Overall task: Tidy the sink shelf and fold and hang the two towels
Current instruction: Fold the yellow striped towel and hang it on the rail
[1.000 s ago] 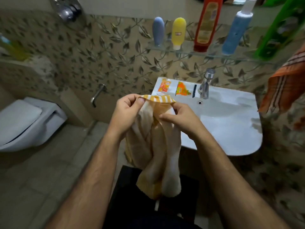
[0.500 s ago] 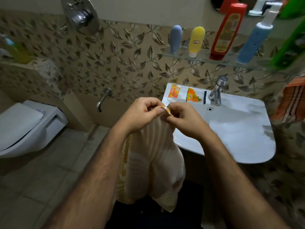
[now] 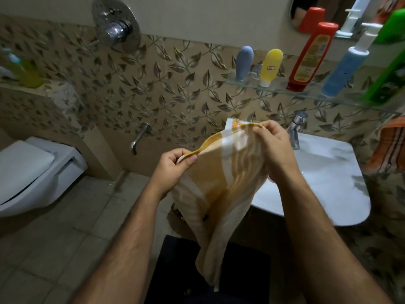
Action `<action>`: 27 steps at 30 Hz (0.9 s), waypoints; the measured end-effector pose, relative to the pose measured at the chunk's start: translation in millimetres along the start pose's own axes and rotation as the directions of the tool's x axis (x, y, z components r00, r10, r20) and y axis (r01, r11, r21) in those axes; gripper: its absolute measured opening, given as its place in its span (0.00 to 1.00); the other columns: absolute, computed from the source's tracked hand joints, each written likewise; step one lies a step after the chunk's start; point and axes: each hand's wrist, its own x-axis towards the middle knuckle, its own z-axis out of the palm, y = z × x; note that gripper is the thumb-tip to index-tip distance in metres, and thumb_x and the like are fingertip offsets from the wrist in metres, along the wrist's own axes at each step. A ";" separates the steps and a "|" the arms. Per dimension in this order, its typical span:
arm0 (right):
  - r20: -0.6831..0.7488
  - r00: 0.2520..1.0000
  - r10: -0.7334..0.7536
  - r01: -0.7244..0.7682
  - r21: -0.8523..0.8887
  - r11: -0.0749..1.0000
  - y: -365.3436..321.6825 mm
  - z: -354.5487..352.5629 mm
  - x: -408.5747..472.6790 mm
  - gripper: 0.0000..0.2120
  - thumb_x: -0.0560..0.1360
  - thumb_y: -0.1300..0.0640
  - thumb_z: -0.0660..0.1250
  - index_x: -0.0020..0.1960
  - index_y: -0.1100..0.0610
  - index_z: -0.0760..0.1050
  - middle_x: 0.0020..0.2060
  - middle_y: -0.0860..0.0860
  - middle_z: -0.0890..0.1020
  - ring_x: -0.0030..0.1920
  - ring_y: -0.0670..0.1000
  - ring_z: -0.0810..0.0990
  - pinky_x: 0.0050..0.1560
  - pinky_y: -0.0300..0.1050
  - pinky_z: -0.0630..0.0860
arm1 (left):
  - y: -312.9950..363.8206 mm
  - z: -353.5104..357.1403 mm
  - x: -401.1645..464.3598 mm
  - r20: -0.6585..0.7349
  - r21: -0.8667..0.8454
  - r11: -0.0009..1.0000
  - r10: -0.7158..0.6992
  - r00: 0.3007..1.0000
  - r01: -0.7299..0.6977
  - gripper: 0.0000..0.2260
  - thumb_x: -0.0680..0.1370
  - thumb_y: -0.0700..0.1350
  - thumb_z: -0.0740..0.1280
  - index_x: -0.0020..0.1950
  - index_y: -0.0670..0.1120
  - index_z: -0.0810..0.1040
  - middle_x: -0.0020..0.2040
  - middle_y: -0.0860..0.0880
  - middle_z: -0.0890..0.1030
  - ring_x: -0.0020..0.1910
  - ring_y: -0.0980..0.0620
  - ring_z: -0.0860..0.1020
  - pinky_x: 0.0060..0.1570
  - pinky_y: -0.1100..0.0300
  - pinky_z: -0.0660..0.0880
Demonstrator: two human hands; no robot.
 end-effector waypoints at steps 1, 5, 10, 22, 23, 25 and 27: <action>0.018 1.000 0.025 -0.024 -0.058 0.998 2.4 2.1 0.0 0.02 0.75 0.59 0.67 0.44 0.53 0.75 0.40 0.55 0.77 0.38 0.52 0.75 0.39 0.48 0.74 | 8.0 1.3 2.6 -0.001 -0.013 1.000 0.023 1.000 -0.023 0.11 0.77 0.40 0.69 0.38 0.52 0.83 0.36 0.53 0.81 0.38 0.57 0.78 0.40 0.62 0.75; 0.263 0.962 0.072 -0.001 -0.259 0.966 14.2 11.4 -5.2 0.22 0.68 0.50 0.76 0.60 0.46 0.74 0.57 0.48 0.80 0.56 0.52 0.80 0.54 0.53 0.80 | 33.4 7.2 12.3 0.010 -0.002 0.995 0.099 0.995 -0.099 0.07 0.79 0.41 0.67 0.45 0.44 0.84 0.39 0.49 0.82 0.40 0.54 0.79 0.42 0.61 0.75; 0.538 0.829 0.155 -0.042 -0.217 0.975 18.5 19.1 -9.3 0.28 0.67 0.53 0.79 0.64 0.54 0.76 0.29 0.49 0.74 0.30 0.42 0.73 0.34 0.33 0.69 | 42.4 8.8 16.1 0.052 0.135 0.978 0.154 0.987 -0.160 0.07 0.76 0.45 0.68 0.41 0.47 0.83 0.37 0.52 0.82 0.37 0.59 0.77 0.40 0.64 0.73; 0.206 0.968 0.145 -0.192 0.231 0.954 4.7 35.4 -3.6 0.19 0.77 0.66 0.60 0.30 0.53 0.63 0.21 0.44 0.64 0.22 0.42 0.61 0.23 0.35 0.59 | -9.0 -6.3 21.8 -0.034 0.317 0.948 0.039 0.999 -0.026 0.08 0.75 0.45 0.72 0.39 0.43 0.81 0.29 0.53 0.73 0.29 0.58 0.68 0.33 0.60 0.64; 0.148 0.974 0.172 -0.205 0.256 0.945 3.7 33.3 -0.9 0.20 0.77 0.65 0.61 0.29 0.52 0.64 0.22 0.45 0.64 0.23 0.43 0.61 0.25 0.37 0.59 | -18.9 -10.3 20.5 -0.089 0.352 0.936 0.027 0.996 0.006 0.07 0.76 0.45 0.71 0.38 0.45 0.81 0.28 0.55 0.74 0.28 0.60 0.69 0.32 0.61 0.66; 0.059 0.977 0.203 -0.211 0.211 0.954 7.0 29.5 4.3 0.18 0.76 0.64 0.62 0.29 0.52 0.65 0.23 0.47 0.65 0.26 0.45 0.63 0.29 0.41 0.60 | -33.2 -18.2 18.1 -0.212 0.393 0.917 0.017 0.977 0.069 0.07 0.77 0.45 0.69 0.39 0.49 0.81 0.30 0.56 0.78 0.29 0.61 0.73 0.33 0.61 0.70; 0.040 0.980 0.193 -0.196 0.086 0.977 13.2 29.1 6.6 0.11 0.73 0.59 0.67 0.34 0.56 0.69 0.27 0.51 0.70 0.29 0.47 0.68 0.32 0.41 0.66 | -33.5 -19.0 17.6 -0.246 0.302 0.949 -0.013 0.969 0.090 0.09 0.78 0.43 0.67 0.39 0.50 0.79 0.31 0.55 0.78 0.30 0.61 0.73 0.35 0.60 0.71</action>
